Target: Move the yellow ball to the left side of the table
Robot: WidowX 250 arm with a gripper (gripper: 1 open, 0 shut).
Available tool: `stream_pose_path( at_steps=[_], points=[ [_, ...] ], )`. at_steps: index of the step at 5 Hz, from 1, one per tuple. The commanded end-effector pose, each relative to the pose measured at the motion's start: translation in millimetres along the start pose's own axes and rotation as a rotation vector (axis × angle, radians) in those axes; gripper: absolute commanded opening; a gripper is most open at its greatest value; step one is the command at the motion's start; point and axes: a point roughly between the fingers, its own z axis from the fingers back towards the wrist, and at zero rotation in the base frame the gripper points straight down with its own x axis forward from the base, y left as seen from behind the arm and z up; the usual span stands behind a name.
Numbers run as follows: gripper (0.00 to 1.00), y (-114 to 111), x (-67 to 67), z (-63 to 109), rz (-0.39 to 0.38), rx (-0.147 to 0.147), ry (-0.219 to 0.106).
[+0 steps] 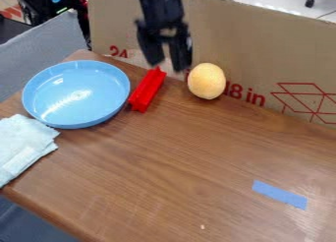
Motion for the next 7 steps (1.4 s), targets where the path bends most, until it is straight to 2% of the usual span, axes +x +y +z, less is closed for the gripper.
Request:
stream_pose_path(
  at_steps=[1, 2, 3, 4, 5, 6, 7],
  points=[
    [1.00, -4.9, 10.2, 9.4, 0.016, 0.055, -0.080],
    [1.00, 4.5, 18.7, -2.0, 0.009, 0.049, -0.082],
    [1.00, 8.9, 31.2, -16.7, -0.020, 0.065, -0.100],
    [1.00, 15.7, 42.5, -12.4, -0.031, 0.081, -0.120],
    [1.00, 2.1, 49.8, -16.1, -0.024, 0.079, -0.124],
    [1.00, 13.1, 42.9, -40.0, -0.037, 0.068, -0.117],
    [1.00, 14.1, 44.6, -52.7, -0.041, 0.069, -0.112]
  ],
)
